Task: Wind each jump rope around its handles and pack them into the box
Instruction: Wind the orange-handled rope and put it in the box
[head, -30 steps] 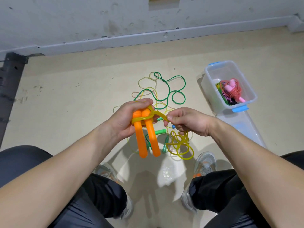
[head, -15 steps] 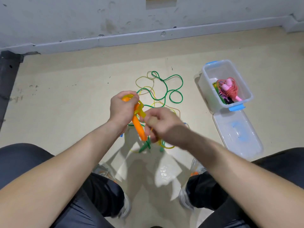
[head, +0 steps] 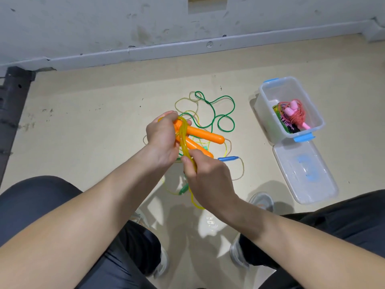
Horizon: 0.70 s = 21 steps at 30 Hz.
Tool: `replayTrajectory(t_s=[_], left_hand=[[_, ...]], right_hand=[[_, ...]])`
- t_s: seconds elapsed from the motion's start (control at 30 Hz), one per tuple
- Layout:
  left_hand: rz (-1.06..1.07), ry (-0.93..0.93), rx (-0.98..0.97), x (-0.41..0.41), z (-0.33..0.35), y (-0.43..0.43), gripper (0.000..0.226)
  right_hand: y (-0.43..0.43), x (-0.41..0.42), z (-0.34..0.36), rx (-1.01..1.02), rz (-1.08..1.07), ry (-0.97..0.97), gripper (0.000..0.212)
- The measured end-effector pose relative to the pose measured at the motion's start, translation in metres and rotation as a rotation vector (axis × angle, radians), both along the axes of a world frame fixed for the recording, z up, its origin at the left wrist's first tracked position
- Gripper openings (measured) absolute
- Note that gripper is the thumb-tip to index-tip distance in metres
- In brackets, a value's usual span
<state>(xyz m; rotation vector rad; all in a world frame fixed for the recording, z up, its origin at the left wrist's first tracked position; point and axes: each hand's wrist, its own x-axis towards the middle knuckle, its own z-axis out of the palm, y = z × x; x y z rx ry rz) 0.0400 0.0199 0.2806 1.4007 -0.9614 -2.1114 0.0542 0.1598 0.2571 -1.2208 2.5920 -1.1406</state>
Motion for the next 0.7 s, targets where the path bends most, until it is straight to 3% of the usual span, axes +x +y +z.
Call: replayTrajectory(t_s=[0.07,0.23,0.47,0.6,0.7], left_hand=[[0.005,0.004,0.01,0.0,0.003,-0.001,0.007],[0.024,0.024,0.047,0.001,0.017,-0.006,0.006],[-0.042,0.091,0.202,0.006,0.02,-0.019,0.014],[-0.174,0.078,0.249,0.009,0.03,-0.016,0.014],[-0.399,0.07,0.276,0.015,0.037,-0.012,0.009]], right_hand=[[0.0,0.001,0.001,-0.019,-0.108,-0.134,0.031],[0.003,0.0,0.004,0.161,-0.205,-0.125,0.046],[0.012,-0.016,-0.014,-0.018,0.068,-0.11,0.025],[0.015,-0.056,-0.01,0.101,0.172,-0.297,0.025],[0.016,-0.084,-0.005,0.234,0.269,-0.114,0.029]])
